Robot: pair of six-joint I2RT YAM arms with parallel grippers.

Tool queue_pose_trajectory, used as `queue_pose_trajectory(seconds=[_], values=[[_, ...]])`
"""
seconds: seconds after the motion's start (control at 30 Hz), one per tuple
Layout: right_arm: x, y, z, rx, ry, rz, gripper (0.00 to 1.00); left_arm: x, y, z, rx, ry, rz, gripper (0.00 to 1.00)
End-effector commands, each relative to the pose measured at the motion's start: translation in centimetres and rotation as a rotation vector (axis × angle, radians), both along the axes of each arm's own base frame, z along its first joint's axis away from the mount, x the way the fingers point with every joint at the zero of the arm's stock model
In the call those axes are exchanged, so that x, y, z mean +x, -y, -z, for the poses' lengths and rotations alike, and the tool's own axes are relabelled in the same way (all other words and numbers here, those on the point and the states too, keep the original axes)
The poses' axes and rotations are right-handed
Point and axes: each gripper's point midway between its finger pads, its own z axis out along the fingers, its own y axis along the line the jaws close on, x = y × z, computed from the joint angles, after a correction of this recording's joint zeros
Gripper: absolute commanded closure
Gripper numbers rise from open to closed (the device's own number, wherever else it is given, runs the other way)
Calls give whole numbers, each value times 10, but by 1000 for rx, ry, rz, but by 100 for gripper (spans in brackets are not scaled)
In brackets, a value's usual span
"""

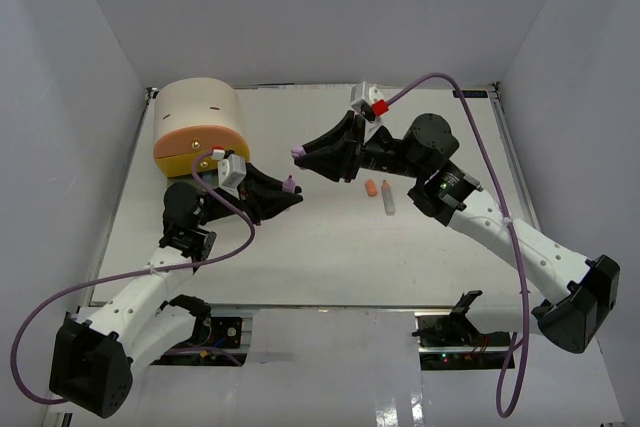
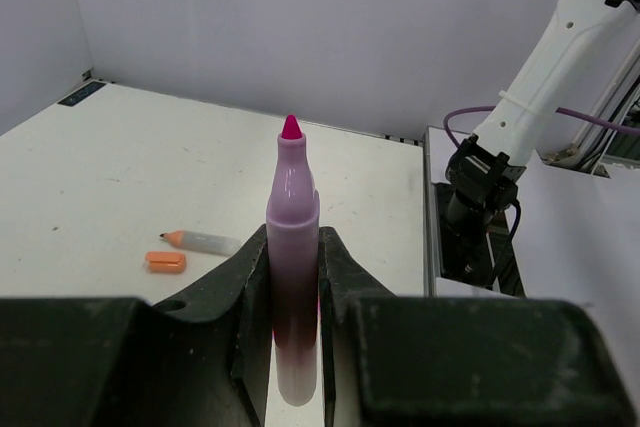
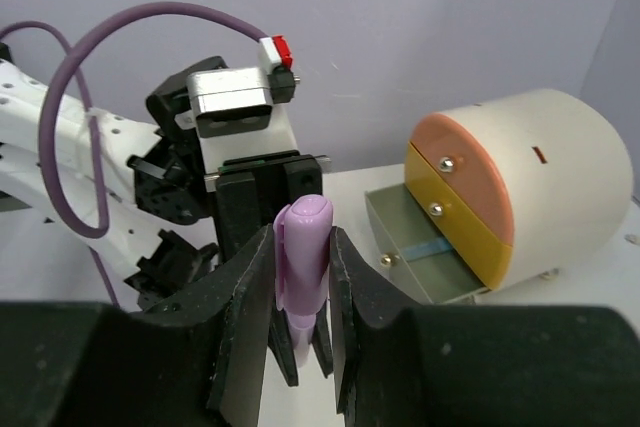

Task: Sort the stationery into containers
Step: Close the pen cap on the pen.

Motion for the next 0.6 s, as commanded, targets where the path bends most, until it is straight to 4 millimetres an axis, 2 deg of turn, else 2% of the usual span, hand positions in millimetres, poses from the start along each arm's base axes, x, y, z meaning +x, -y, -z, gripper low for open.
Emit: queue_pose_trajectory(seconds=[0.0, 0.57], values=[[-22, 1, -11, 83, 2, -118, 87, -13, -3, -8, -24, 53, 36, 96], [-30, -20, -5, 134, 35, -197, 85, -18, -5, -10, -50, 57, 37, 95]])
